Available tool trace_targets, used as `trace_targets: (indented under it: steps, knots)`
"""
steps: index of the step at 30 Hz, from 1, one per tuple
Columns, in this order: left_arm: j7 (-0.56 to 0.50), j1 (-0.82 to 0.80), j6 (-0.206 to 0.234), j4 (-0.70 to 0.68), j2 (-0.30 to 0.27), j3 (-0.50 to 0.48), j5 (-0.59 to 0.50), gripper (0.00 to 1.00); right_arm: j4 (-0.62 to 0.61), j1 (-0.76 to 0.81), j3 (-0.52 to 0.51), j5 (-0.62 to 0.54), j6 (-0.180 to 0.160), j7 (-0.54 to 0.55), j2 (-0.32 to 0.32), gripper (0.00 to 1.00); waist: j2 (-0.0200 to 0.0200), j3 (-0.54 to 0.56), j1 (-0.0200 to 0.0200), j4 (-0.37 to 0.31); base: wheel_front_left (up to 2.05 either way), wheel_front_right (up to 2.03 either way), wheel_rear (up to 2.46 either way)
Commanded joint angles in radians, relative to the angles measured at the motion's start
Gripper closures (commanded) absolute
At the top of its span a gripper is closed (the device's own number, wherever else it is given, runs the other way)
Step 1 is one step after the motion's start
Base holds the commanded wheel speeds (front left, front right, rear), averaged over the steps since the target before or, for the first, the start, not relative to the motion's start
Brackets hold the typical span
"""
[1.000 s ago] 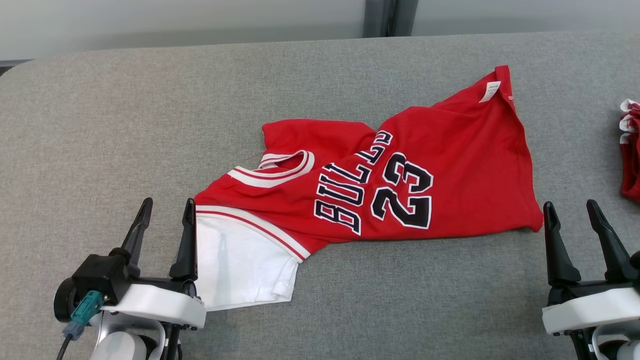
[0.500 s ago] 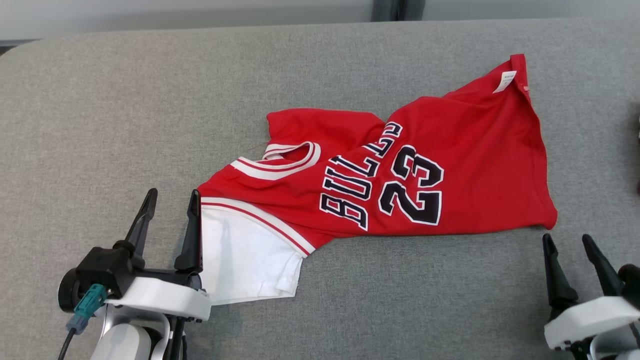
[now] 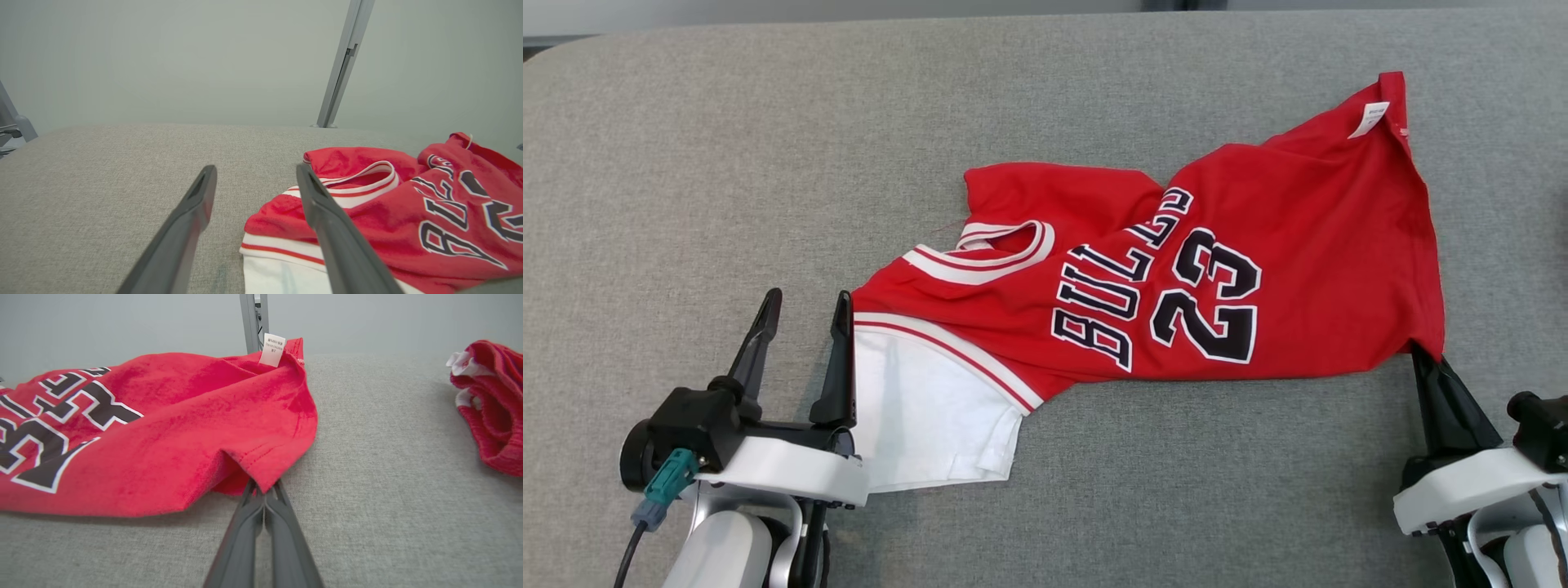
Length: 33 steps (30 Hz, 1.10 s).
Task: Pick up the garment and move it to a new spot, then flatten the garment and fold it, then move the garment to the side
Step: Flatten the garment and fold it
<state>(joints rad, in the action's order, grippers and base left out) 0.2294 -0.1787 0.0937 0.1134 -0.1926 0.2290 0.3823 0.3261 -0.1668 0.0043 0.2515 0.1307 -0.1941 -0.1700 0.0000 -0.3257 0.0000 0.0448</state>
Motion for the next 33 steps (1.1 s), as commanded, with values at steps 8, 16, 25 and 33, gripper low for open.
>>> trace_targets:
  steps: [8,16,25,33]
  knots:
    - [0.007,0.008,0.013,-0.006,-0.014,-0.011,0.008,0.00,-0.183,0.089,-0.004,-0.011,0.000,0.031,-0.006,1.00,0.0000,0.017,0.0000,-0.037,0.00,0.00,0.00]
    - [-0.001,0.020,0.024,-0.020,-0.025,-0.013,0.011,0.00,-0.425,0.180,-0.047,-0.020,0.000,0.153,-0.019,1.00,0.0000,0.023,0.0000,-0.070,0.00,0.00,0.00]
    - [-0.003,0.005,0.022,-0.028,-0.027,-0.003,0.015,0.00,-0.618,0.167,-0.091,-0.001,0.000,0.257,-0.053,1.00,0.0000,0.014,0.0000,-0.063,0.00,0.00,0.00]
    - [0.010,-0.022,0.017,-0.032,-0.014,0.003,0.016,0.00,-0.595,0.066,-0.060,0.033,0.000,0.283,-0.094,1.00,0.0000,-0.028,0.0000,-0.020,0.00,0.00,0.00]
